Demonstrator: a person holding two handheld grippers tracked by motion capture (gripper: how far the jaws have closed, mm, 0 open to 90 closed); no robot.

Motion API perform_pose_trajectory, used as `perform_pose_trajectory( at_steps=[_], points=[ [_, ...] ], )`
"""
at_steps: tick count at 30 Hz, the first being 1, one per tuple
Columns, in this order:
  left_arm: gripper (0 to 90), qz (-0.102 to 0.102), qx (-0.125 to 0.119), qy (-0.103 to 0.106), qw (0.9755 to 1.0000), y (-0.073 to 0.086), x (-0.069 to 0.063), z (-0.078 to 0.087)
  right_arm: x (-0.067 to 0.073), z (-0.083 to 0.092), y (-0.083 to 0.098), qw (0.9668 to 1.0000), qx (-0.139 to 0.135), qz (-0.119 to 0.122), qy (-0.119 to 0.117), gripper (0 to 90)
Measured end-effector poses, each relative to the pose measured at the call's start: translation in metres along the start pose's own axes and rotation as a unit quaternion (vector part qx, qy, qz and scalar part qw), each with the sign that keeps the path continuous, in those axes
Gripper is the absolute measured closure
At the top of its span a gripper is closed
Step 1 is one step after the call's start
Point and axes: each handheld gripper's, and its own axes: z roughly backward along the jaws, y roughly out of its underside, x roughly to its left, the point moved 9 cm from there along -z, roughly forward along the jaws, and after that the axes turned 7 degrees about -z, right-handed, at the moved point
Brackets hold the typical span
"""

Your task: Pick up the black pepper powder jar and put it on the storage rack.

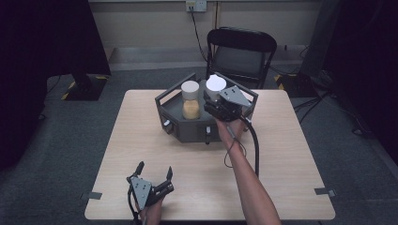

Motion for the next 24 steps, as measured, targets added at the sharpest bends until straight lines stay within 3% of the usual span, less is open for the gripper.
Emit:
perform_pose_trajectory(
  at_steps=[14, 24],
  points=[
    [1.3, 0.0, 0.0, 0.002, 1.0, 0.0, 0.0, 0.0, -0.006, -0.021, 0.013, 0.9997, 0.022, -0.01, 0.002, 30.3],
    [1.3, 0.0, 0.0, 0.002, 1.0, 0.0, 0.0, 0.0, -0.01, -0.026, 0.018, 0.9992, 0.035, -0.021, -0.003, 30.3]
  ],
)
